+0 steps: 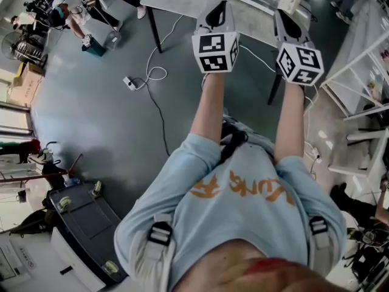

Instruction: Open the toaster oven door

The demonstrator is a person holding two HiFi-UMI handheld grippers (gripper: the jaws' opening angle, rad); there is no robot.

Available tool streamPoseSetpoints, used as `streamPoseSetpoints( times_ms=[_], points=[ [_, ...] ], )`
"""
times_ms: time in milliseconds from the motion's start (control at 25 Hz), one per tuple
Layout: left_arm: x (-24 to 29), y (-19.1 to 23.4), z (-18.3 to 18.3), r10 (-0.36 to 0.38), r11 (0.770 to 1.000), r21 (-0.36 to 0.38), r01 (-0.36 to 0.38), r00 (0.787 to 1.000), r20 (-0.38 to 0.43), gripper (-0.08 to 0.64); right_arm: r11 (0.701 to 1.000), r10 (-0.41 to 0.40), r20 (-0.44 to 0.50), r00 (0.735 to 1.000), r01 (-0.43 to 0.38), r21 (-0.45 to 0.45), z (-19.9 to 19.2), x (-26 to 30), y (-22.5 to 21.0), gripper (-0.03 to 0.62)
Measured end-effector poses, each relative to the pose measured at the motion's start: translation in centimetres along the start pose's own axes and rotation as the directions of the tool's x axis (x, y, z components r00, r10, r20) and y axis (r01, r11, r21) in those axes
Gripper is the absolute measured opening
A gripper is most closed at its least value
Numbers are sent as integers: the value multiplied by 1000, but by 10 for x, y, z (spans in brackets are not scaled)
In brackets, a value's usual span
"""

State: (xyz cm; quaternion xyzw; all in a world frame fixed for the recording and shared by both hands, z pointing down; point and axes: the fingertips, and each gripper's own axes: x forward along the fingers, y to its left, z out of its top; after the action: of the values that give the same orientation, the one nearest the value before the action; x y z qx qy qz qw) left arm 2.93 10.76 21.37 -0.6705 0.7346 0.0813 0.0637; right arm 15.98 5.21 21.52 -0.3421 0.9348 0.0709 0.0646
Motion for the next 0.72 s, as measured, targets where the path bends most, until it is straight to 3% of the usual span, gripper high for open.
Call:
streamPoseSetpoints(
  times_ms=[160, 360, 720],
  points=[
    [47, 6, -20, -49, 998, 24, 50, 998, -31, 2, 1000, -25, -9, 1000, 25, 5, -17, 41, -18, -2],
    [122, 35, -68, -78, 997, -14, 77, 992, -104, 2, 997, -60, -89, 994, 64, 37, -72, 109, -50, -2],
    [263, 79, -161, -194, 981, -61, 184, 946, -261, 2, 986, -133, -230, 964, 152, 69, -165, 231, -102, -2]
  ],
)
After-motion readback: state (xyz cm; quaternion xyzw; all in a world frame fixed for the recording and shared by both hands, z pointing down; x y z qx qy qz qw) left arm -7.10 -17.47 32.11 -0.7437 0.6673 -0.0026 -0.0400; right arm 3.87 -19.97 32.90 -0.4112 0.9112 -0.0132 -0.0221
